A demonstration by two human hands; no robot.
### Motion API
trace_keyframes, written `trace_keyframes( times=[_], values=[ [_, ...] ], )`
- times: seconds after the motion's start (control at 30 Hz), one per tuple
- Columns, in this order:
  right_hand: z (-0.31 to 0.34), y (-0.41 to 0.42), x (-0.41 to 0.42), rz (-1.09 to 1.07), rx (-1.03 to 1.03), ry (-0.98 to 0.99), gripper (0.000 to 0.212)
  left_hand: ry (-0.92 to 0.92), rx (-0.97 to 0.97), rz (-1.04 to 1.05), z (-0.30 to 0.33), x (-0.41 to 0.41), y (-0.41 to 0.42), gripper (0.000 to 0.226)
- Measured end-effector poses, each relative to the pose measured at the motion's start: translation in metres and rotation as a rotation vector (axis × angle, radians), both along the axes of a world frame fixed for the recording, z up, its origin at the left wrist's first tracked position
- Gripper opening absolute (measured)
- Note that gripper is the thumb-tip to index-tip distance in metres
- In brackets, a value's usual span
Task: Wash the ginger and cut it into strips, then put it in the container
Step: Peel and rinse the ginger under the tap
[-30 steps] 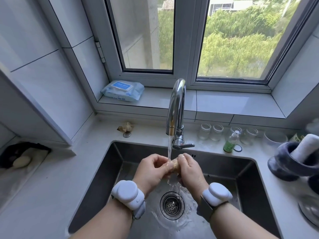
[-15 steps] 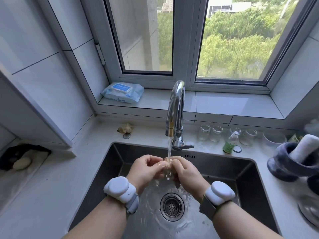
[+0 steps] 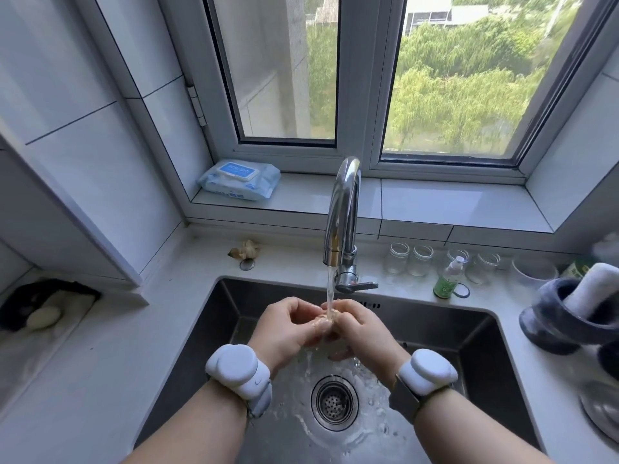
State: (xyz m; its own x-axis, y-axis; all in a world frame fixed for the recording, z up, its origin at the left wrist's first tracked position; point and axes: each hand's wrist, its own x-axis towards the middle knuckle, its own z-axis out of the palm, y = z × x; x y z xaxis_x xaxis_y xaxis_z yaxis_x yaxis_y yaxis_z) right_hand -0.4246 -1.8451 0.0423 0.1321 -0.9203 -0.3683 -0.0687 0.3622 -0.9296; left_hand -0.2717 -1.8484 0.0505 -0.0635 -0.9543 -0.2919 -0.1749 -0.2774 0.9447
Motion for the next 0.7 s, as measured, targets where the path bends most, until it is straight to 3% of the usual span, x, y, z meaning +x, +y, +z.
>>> trace_keyframes(
  times=[0.27, 0.47, 0.57, 0.7],
  values=[
    [-0.0026, -0.0001, 0.0007, -0.053, 0.044, -0.115, 0.022, -0.110, -0.047, -0.082, 0.0006, -0.0002, 0.0010, 0.020],
    [-0.0046, 0.0032, -0.0051, 0.039, 0.018, -0.122, 0.033, -0.003, 0.020, 0.004, 0.0010, 0.0028, 0.0017, 0.022],
    [-0.0085, 0.0051, -0.0025, 0.006, 0.000, -0.111, 0.019, -0.042, -0.008, -0.043, 0.0039, 0.0029, -0.0002, 0.021],
    [-0.0072, 0.0026, -0.0031, -0.015, 0.005, -0.093, 0.024, -0.049, -0.003, -0.041, 0.0047, -0.0007, 0.0008, 0.021]
  ],
)
